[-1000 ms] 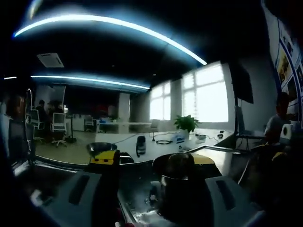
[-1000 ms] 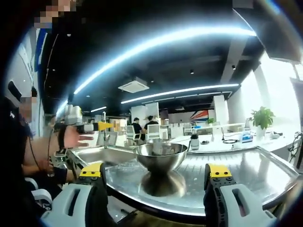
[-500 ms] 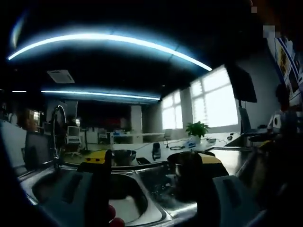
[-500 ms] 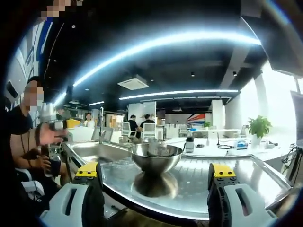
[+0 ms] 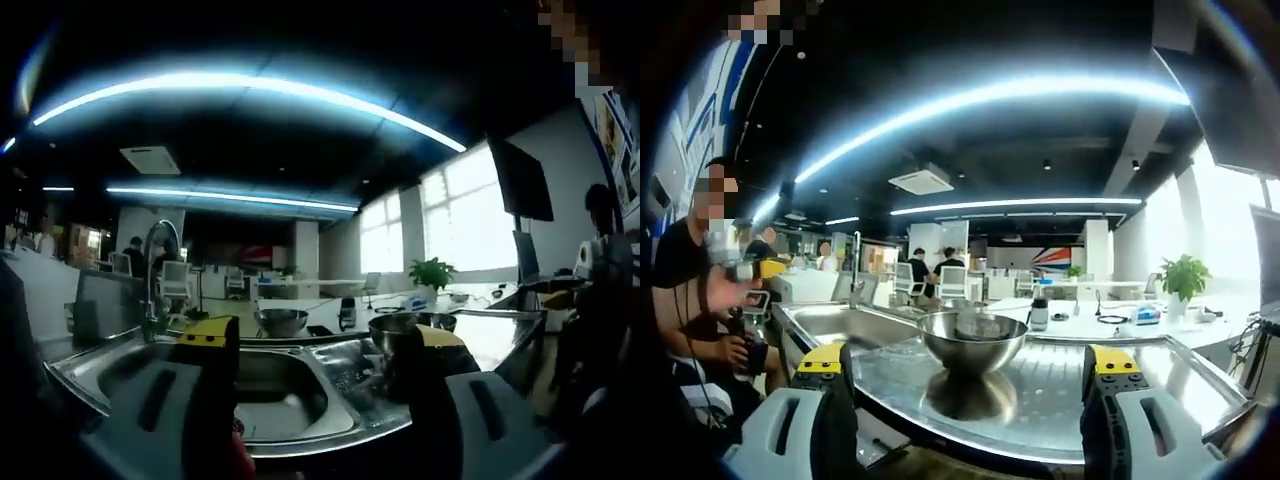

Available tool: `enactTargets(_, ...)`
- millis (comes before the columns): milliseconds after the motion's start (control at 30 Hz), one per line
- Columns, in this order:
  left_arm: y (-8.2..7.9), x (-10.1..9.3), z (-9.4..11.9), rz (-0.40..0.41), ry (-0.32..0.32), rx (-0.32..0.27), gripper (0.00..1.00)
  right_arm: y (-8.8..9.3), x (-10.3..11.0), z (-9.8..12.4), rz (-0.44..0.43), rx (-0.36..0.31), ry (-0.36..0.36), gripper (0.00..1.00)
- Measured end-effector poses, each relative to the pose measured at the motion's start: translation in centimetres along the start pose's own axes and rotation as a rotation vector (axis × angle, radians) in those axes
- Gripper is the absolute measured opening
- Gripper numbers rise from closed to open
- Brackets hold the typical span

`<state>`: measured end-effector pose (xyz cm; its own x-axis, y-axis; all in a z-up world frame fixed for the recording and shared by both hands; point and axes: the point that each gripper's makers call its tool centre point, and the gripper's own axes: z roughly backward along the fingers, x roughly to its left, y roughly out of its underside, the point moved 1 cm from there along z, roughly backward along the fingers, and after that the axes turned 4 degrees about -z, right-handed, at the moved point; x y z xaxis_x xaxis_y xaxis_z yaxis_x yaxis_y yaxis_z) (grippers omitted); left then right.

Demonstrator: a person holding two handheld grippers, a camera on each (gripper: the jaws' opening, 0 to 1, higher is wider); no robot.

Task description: Pick up bowl with dirty water move over sink pour dirty water into sink return bowl to place

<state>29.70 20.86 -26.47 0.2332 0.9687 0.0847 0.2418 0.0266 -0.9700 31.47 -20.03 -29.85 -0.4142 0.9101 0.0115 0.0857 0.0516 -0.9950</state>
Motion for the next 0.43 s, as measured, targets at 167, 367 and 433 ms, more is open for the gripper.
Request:
enactTargets(167,-0.5,0.2,1.4,-0.009,-0.013,-0.007,0.68,-0.4,0.4,0.3,-0.001,-0.009,0.000,0.88)
enactTargets(367,-0.7,0.8,2.9,-0.006,-0.027,-0.003,0.69,-0.9,0.9,0.4,-0.006,-0.017,-0.009,0.89)
enactTargets(433,-0.6,1.0,3.2,-0.012,-0.036,0.000,0.69,-1.1,1.1,0.4,-0.009,-0.021,-0.012,0.89)
